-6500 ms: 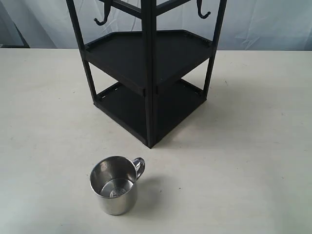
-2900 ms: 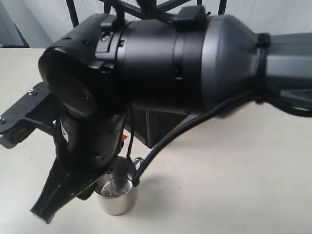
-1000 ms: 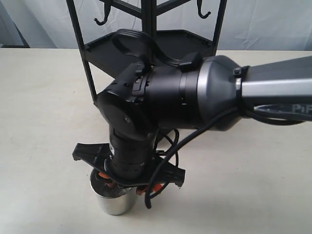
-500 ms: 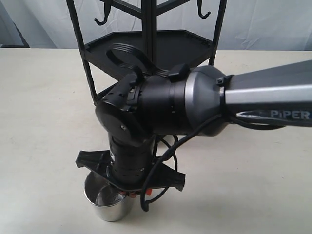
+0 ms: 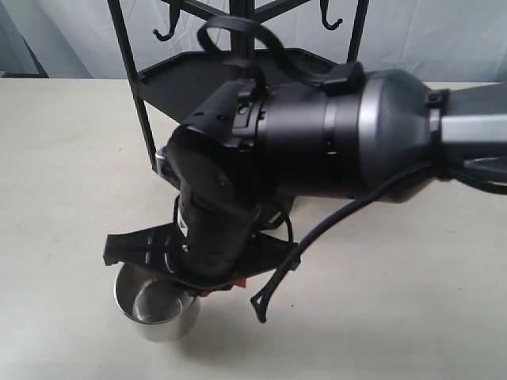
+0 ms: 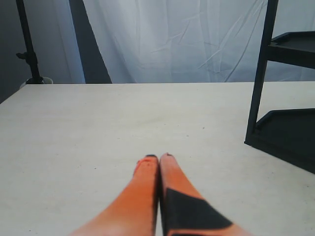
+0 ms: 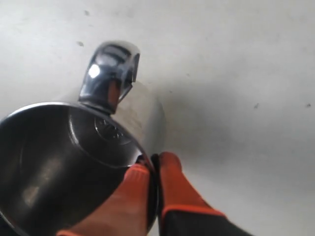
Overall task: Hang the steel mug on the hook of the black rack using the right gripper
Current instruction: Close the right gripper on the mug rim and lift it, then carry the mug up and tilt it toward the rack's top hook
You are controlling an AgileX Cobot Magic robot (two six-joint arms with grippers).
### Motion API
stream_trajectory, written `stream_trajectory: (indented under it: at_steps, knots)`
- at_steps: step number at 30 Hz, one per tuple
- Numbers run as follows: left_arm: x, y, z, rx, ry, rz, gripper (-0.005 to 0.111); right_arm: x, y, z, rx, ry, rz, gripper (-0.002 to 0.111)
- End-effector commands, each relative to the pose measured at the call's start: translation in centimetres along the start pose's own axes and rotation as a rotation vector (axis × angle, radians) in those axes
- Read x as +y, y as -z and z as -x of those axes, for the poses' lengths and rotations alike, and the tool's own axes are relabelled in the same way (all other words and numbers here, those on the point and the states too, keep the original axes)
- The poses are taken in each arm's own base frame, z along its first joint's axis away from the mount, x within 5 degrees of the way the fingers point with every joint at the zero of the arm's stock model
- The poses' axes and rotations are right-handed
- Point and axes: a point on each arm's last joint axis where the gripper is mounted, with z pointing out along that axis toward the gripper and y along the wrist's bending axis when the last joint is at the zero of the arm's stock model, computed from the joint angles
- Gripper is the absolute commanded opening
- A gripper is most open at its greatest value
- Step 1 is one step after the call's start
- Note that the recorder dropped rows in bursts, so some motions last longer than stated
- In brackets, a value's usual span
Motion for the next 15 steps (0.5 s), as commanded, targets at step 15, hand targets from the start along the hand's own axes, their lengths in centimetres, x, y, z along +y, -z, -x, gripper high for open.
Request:
stream_trajectory:
  at_steps: [15]
  knots:
    - [0.0, 0.1, 0.1, -0.013, -0.003, -0.001, 0.002, 1.8, 8.3, 3.3, -0.635, 0.611, 0.241, -0.001]
